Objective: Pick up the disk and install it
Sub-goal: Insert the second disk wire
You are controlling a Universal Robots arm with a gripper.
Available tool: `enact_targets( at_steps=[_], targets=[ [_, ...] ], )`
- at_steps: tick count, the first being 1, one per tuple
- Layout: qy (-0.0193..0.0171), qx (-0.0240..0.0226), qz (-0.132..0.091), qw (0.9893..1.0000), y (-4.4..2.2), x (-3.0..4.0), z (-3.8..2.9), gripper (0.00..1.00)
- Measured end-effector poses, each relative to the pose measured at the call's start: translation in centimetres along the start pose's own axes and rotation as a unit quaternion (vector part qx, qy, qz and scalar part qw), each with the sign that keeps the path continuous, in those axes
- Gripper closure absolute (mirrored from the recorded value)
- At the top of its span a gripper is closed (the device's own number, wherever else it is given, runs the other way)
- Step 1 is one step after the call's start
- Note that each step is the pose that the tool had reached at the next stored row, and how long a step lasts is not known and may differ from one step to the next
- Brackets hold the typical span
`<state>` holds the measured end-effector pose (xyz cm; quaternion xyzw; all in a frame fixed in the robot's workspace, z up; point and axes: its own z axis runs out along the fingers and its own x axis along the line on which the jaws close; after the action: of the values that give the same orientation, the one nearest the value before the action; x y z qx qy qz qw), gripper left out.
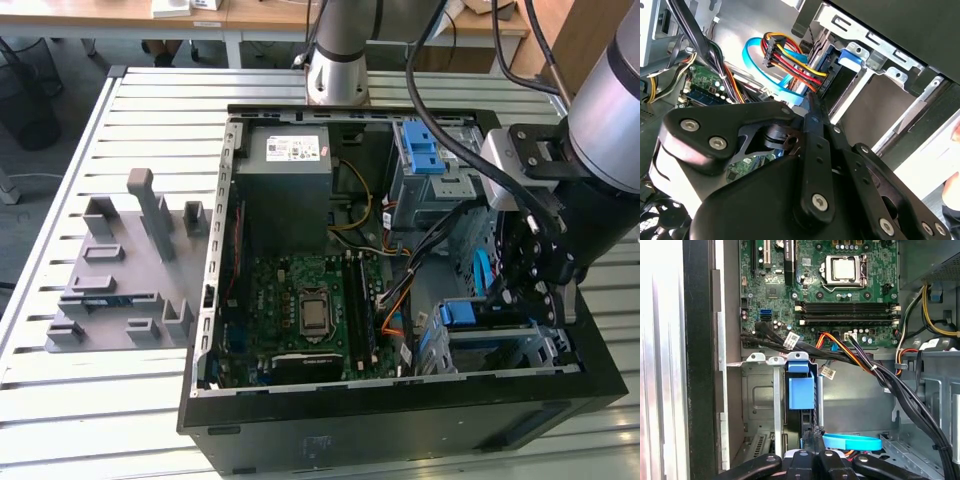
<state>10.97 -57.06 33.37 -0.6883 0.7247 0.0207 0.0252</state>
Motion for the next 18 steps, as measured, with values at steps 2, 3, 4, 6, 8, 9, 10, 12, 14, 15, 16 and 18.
enact_targets(
  at_steps=[2,3,4,6,8,9,10,12,14,15,16,18],
  targets=[
    [-0.0003,0.0,0.0,1.0,0.0,-0.01,-0.17,0.89],
    [-0.0002,0.0,0.0,1.0,0.0,-0.03,-0.37,0.89],
    [0.0,0.0,0.0,1.0,0.0,-0.04,-0.63,0.89],
    [-0.0001,0.0,0.0,1.0,0.0,-0.06,-0.87,0.89],
    [-0.0001,0.0,0.0,1.0,0.0,-0.06,-0.98,0.89],
    [-0.0001,0.0,0.0,1.0,0.0,-0.07,-1.03,0.89],
    [0.0,0.0,0.0,1.0,0.0,-0.07,-1.09,0.89],
    [-0.0001,0.0,0.0,1.0,0.0,-0.08,-1.2,0.89],
    [0.0,0.0,0.0,1.0,0.0,-0.09,-1.31,0.89],
    [0.0,0.0,0.0,1.0,0.0,-0.09,-1.37,0.89],
    [-0.0001,0.0,0.0,1.0,-0.01,-0.1,-1.44,0.89],
    [-0.0001,0.0,0.0,1.0,0.0,-0.1,-1.57,0.89]
  ],
)
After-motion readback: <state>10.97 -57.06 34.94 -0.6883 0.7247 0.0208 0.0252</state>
